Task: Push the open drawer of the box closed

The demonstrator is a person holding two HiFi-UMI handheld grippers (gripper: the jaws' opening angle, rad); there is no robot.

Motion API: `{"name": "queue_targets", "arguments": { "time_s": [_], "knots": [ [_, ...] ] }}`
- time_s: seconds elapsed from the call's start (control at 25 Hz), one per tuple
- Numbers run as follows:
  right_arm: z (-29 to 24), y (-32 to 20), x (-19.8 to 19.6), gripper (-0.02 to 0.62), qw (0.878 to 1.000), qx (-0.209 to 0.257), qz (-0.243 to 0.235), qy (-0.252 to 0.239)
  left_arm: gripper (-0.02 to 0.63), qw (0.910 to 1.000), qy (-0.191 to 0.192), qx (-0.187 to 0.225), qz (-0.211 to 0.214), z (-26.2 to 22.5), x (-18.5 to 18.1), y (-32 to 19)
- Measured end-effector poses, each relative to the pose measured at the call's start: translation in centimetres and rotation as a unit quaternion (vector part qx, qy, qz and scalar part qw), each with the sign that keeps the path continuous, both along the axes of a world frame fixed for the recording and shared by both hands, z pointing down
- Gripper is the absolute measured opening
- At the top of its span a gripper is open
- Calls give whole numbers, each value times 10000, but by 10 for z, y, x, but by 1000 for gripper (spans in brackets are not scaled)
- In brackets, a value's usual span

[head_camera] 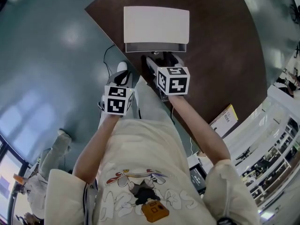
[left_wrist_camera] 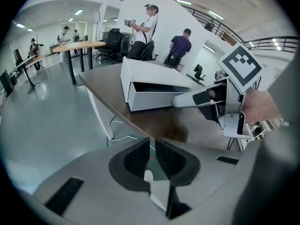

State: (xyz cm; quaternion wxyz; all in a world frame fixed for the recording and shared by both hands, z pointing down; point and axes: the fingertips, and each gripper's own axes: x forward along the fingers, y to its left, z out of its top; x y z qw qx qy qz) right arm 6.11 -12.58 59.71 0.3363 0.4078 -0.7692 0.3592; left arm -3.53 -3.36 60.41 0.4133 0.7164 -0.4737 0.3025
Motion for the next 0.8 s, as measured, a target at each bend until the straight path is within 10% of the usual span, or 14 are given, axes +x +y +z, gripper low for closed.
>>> {"name": "queue_targets", "arguments": {
  "time_s": [0.8],
  "knots": [
    [-4, -26, -6, 374, 10000, 34, -55, -50, 41, 9999, -17, 45, -116, -8, -5, -17]
  ]
}}
